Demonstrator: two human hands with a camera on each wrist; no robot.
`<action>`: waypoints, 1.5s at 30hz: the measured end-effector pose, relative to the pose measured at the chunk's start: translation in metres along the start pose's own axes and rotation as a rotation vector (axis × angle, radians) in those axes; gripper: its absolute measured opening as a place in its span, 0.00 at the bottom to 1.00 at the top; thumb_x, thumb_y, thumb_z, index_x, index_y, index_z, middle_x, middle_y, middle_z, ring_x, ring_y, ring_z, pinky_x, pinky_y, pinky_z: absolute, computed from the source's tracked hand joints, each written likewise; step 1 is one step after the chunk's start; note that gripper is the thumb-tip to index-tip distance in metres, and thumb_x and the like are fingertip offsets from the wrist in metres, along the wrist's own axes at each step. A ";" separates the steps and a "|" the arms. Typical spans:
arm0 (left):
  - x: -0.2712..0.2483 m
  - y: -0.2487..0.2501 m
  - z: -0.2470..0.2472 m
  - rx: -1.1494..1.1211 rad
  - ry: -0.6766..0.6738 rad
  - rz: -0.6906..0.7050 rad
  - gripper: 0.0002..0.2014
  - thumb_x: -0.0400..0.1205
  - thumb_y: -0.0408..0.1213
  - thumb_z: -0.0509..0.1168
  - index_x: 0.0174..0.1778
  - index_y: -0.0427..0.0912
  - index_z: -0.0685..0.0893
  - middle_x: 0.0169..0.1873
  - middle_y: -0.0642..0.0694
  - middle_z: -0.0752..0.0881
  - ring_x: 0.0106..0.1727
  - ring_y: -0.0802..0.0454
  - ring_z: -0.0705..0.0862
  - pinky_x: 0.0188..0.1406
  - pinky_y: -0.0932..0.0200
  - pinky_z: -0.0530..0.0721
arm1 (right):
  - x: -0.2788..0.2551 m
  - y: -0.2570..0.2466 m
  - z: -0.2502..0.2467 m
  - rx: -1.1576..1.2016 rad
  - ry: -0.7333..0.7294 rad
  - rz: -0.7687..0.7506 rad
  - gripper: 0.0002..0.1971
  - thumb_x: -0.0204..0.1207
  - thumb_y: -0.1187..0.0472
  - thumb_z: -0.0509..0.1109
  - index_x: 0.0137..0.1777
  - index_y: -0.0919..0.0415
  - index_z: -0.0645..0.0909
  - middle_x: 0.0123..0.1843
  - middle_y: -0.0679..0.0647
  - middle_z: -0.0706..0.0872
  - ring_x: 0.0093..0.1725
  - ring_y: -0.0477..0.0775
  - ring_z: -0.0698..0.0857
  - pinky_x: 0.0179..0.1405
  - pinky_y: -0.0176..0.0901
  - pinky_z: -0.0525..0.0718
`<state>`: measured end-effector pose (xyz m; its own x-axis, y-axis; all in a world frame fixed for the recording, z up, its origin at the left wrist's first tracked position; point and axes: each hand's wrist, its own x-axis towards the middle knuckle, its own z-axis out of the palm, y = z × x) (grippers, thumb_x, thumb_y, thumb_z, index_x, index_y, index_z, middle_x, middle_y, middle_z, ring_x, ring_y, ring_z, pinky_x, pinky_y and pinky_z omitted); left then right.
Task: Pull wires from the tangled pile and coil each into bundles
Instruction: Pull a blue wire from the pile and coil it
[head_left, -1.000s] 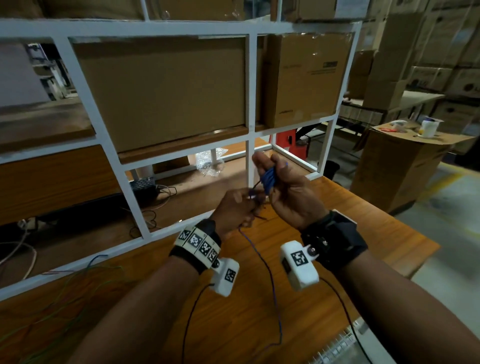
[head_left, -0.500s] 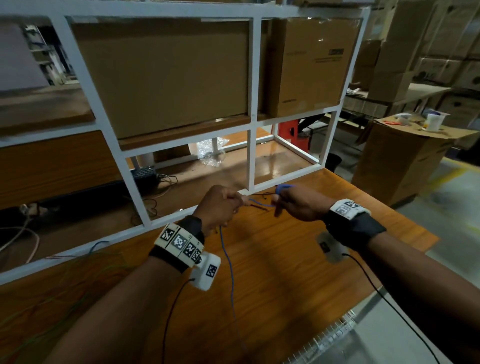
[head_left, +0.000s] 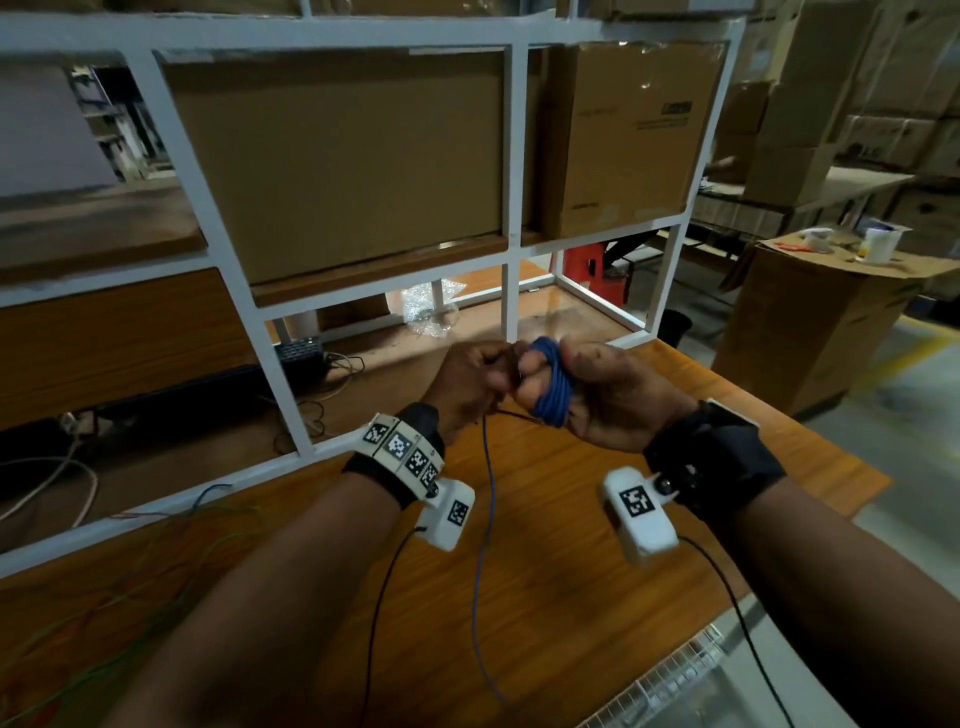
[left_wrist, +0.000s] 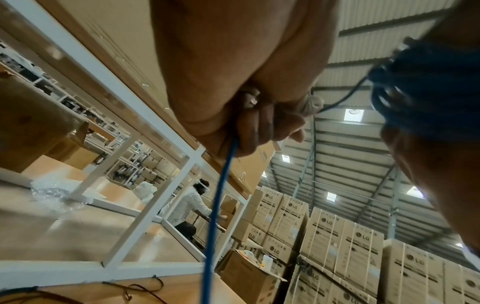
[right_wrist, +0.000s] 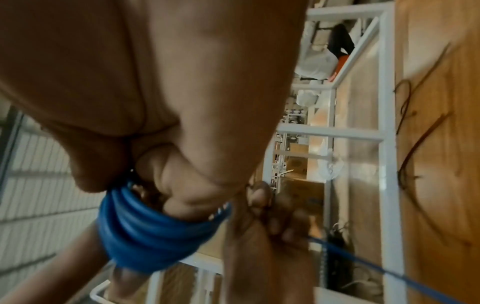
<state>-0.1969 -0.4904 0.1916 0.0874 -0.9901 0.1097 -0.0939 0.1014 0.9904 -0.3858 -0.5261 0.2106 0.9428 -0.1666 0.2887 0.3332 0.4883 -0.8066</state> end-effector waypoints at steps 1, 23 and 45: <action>0.000 -0.002 0.003 -0.050 -0.036 -0.030 0.07 0.84 0.31 0.65 0.50 0.35 0.88 0.38 0.31 0.86 0.37 0.40 0.81 0.34 0.47 0.78 | 0.006 -0.003 0.004 0.048 0.029 -0.084 0.20 0.88 0.58 0.66 0.70 0.74 0.80 0.67 0.69 0.87 0.71 0.62 0.86 0.76 0.51 0.81; -0.014 0.011 -0.036 0.424 -0.048 0.257 0.05 0.81 0.36 0.73 0.47 0.38 0.93 0.35 0.44 0.92 0.39 0.55 0.90 0.43 0.66 0.85 | -0.017 0.003 -0.004 -1.080 0.335 0.624 0.25 0.92 0.46 0.53 0.66 0.62 0.86 0.57 0.54 0.95 0.51 0.53 0.87 0.60 0.51 0.81; -0.038 -0.020 -0.017 0.332 -0.012 -0.047 0.09 0.86 0.35 0.65 0.53 0.40 0.92 0.31 0.46 0.84 0.26 0.61 0.78 0.27 0.63 0.76 | 0.013 0.007 -0.029 -1.557 0.770 0.176 0.21 0.93 0.49 0.58 0.55 0.62 0.89 0.48 0.43 0.90 0.45 0.32 0.86 0.52 0.41 0.86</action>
<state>-0.1817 -0.4534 0.1688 0.0880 -0.9942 0.0617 -0.4082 0.0204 0.9126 -0.3713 -0.5498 0.1939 0.5992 -0.7659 0.2333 -0.5052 -0.5877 -0.6319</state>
